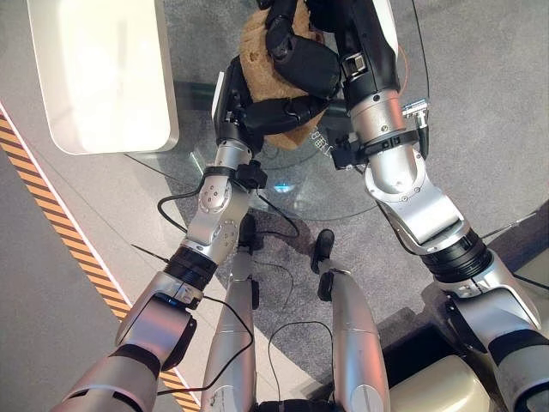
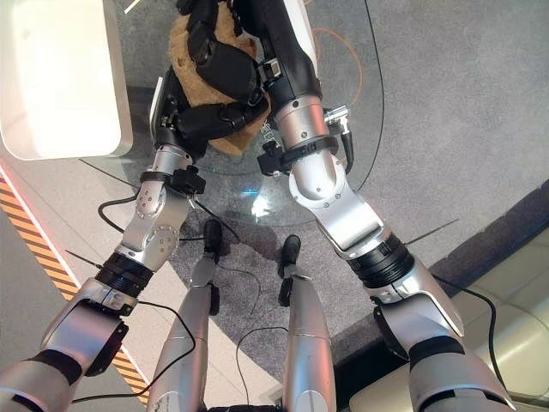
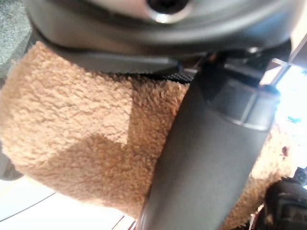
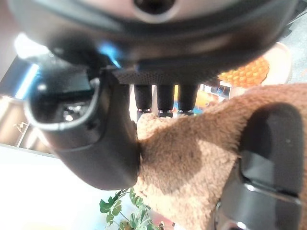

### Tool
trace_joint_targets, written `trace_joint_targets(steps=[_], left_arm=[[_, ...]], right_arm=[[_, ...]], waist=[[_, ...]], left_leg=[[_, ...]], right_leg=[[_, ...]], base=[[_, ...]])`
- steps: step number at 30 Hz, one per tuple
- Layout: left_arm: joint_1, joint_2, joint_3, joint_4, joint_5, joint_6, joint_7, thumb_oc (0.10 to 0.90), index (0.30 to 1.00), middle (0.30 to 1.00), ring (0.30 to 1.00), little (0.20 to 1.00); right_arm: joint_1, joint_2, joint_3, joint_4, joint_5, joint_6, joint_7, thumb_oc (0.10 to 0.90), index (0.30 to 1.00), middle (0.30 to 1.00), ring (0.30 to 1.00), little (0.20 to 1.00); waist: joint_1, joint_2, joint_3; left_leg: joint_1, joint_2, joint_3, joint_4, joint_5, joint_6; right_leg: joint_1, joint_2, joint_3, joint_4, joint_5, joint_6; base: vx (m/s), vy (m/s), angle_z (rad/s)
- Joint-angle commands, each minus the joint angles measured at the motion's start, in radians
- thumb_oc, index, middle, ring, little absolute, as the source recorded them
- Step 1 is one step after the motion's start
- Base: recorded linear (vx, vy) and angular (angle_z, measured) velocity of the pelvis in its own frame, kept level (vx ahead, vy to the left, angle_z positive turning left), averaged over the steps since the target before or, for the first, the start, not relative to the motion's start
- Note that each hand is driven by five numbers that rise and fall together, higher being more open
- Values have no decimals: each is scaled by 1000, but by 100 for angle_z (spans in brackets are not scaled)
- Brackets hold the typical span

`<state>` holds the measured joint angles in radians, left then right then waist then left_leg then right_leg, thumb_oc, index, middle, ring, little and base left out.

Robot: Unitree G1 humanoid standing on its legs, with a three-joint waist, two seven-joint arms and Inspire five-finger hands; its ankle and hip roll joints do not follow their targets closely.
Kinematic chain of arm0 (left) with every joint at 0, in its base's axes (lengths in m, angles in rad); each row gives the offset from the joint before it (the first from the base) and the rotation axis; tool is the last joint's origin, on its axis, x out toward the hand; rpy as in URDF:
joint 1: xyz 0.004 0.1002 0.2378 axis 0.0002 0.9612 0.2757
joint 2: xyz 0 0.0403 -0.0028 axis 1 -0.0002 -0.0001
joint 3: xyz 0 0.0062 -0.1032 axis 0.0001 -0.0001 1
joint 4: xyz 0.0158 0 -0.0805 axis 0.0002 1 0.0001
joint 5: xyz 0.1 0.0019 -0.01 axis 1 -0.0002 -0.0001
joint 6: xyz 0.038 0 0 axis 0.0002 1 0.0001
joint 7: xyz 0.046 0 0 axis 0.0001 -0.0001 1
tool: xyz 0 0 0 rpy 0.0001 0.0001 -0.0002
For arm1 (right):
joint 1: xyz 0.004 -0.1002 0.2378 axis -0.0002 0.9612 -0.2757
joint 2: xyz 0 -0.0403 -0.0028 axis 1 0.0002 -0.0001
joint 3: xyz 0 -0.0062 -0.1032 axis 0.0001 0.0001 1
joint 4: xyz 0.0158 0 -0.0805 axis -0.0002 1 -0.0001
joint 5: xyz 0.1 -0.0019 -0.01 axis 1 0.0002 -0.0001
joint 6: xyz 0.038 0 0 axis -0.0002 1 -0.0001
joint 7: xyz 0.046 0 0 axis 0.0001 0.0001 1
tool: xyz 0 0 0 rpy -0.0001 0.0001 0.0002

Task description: Wipe the table with a cloth and put it in the basket.

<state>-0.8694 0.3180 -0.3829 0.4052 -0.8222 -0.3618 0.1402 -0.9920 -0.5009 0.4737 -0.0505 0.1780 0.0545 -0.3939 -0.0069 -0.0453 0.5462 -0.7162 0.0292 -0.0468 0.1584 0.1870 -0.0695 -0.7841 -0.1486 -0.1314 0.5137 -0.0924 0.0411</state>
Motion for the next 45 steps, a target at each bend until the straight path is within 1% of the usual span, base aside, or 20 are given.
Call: trace_joint_targets(steps=[1,2,3,4,13,15,23,28,36,45], left_arm=[[-109,-48,-11,-96,37,-106,-61,100,300,300,300,200],[-111,-49,-12,-94,39,-109,-60,100,300,300,300,200],[-112,-48,-13,-93,38,-110,-61,100,300,300,300,200],[-114,-50,-12,-95,39,-106,-59,100,300,300,300,200],[-116,-47,-11,-96,21,-106,-65,100,300,300,300,200],[-110,-54,-7,-102,-16,-103,-78,100,300,300,300,200],[-108,-58,-9,-89,9,-105,-71,100,300,300,300,200],[-108,-56,-10,-87,9,-111,-70,100,300,300,300,200],[-98,-49,-4,-90,-2,-108,-77,100,300,300,300,200],[-88,-38,-1,-95,-2,-108,-80,100,300,300,300,200]], right_arm=[[-248,42,-78,-198,-8,-152,-28,100,300,300,300,200],[-249,44,-76,-196,-9,-149,-30,350,514,514,514,450],[-248,44,-76,-197,-8,-148,-31,449,599,599,599,549],[-248,46,-77,-195,-6,-140,-29,800,900,900,900,900],[-252,46,-74,-192,-3,-136,-38,800,900,900,900,900],[-248,47,-75,-192,-7,-139,-40,800,900,900,900,900],[-249,47,-80,-197,-4,-129,-42,800,900,900,900,900],[-252,44,-82,-195,-23,-129,-49,800,900,900,900,900],[-262,25,-93,-193,-35,-130,-73,800,900,900,900,900],[-279,1,-96,-199,-16,-128,-95,800,900,900,900,900]], waist=[[-1,-24,-26],[-2,-24,-26],[-2,-24,-26],[-2,-25,-26],[-3,-22,-26],[-4,-21,-26],[-5,-23,-26],[-5,-23,-26],[-3,-28,-26],[-3,-34,-26]], left_leg=[[51,-23,75,107,-127,29],[51,-23,75,106,-126,29],[51,-23,75,105,-126,29],[51,-23,75,104,-125,29],[49,-23,76,99,-122,28],[49,-24,76,98,-122,28],[55,-23,78,94,-122,29],[53,-23,78,96,-123,29],[53,-22,77,97,-124,29],[55,-20,77,98,-127,30]], right_leg=[[122,48,18,-219,123,19],[121,49,18,-220,124,19],[121,49,18,-220,124,19],[121,48,18,-220,124,19],[119,48,19,-224,128,19],[118,49,20,-226,129,20],[124,49,21,-230,130,20],[122,48,20,-229,130,19],[123,49,20,-228,130,19],[124,53,21,-226,128,17]], base=[[0,0,0],[0,0,0],[0,0,0],[0,0,0],[0,0,0],[0,0,0],[0,0,0],[0,0,0],[0,0,0],[0,0,0]])
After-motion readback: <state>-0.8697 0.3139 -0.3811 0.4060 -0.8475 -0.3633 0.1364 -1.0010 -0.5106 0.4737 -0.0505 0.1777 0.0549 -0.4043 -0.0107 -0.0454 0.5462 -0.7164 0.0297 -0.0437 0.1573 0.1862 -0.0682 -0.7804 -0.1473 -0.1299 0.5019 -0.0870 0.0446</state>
